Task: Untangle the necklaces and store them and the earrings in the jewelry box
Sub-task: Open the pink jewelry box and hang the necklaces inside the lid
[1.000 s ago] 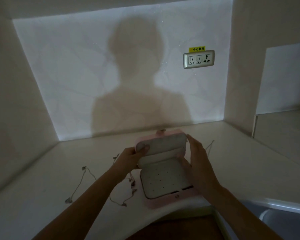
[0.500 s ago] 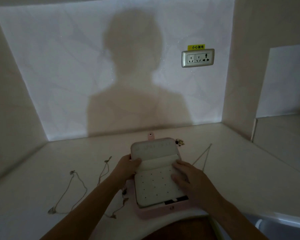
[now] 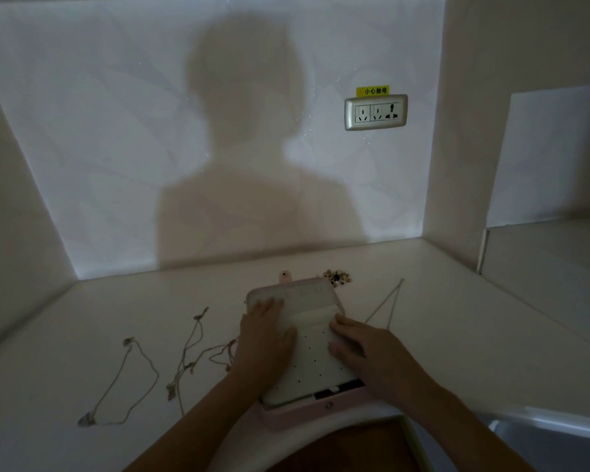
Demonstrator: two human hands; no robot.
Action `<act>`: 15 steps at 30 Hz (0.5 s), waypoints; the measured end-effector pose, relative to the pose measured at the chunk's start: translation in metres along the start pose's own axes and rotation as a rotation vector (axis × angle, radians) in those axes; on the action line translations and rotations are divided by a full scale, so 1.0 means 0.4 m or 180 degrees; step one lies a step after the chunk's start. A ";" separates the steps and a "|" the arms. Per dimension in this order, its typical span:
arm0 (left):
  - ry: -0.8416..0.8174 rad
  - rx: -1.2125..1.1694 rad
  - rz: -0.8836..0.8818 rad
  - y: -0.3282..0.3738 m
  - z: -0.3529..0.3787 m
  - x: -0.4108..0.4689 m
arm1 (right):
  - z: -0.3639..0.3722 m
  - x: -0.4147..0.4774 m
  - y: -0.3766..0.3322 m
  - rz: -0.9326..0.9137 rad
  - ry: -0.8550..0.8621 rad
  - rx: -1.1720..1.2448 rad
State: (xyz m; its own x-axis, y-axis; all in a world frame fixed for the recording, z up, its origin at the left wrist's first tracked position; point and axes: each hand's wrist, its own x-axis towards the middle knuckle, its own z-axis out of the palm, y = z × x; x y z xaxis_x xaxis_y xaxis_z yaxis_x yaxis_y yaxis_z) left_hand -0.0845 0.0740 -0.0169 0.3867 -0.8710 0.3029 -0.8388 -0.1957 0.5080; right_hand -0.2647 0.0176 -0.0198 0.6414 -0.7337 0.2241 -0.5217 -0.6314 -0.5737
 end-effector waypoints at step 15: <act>-0.0249 0.0456 0.0182 0.011 -0.012 -0.014 | -0.203 0.321 0.364 0.0921 -0.0245 -0.0671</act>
State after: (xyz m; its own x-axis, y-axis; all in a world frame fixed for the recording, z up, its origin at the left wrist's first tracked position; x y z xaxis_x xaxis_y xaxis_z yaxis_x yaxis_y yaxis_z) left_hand -0.0886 0.0799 -0.0124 0.3105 -0.9139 0.2616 -0.9067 -0.2022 0.3701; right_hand -0.3039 -0.1887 -0.0106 0.4866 -0.8736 0.0117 -0.7872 -0.4442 -0.4278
